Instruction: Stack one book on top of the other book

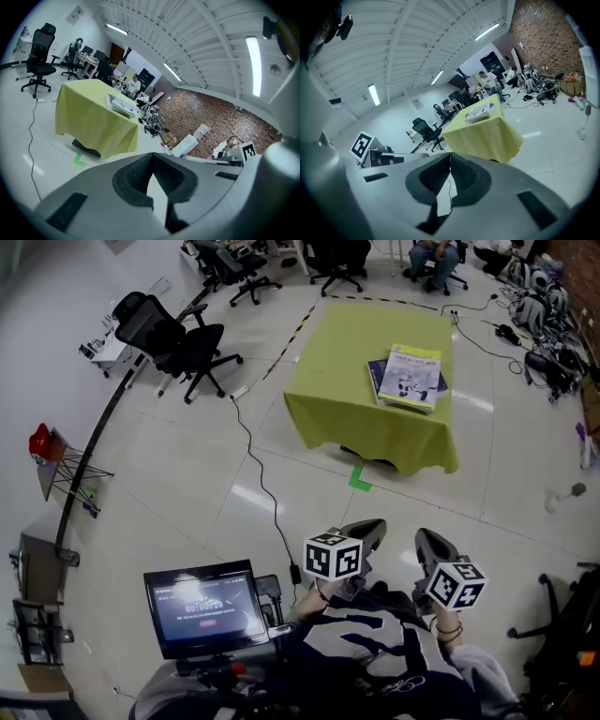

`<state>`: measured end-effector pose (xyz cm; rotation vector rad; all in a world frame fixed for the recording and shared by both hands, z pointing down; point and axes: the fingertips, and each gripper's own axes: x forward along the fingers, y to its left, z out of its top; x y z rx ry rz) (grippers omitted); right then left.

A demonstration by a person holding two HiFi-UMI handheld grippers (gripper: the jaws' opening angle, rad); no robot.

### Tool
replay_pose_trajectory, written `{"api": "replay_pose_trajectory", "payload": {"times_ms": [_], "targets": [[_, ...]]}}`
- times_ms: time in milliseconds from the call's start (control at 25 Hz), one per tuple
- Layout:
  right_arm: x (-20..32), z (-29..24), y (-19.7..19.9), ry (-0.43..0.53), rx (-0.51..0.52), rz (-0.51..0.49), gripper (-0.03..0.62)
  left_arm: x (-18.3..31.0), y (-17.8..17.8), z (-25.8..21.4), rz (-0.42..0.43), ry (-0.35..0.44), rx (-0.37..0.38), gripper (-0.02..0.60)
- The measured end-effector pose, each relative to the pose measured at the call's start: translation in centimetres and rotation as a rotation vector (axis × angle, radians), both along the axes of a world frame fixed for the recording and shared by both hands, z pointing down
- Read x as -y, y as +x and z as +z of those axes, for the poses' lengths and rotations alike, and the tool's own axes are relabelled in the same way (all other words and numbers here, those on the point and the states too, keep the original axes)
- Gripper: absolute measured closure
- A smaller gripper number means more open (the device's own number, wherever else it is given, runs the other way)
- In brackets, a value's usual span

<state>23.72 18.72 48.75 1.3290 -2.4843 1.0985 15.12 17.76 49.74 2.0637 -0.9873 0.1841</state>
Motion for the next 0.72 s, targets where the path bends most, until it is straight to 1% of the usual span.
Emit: {"api": "replay_pose_trajectory", "payload": {"times_ms": [240,360,560,720], "targets": [[-0.9,-0.3,-1.1,0.033,0.022,-0.087,0.599,-1.4,0.2,-0.1,-0.035,0.024,0.012,0.577],[-1.4,-0.4,-1.4,0.044,0.026,-0.116,0.599,-1.6,-0.1,-0.2,-0.055,0.035,0.017,0.577],[-1.7,-0.5,-0.9,0.05,0.03,-0.119,0.599,-1.8,-0.2,-0.4,-0.076,0.042,0.009,0.577],[-1.7,-0.8,-0.3,0.054,0.037,-0.1,0.599,-1.8,0.0,-0.6,-0.066,0.049,0.012,0.577]]}}
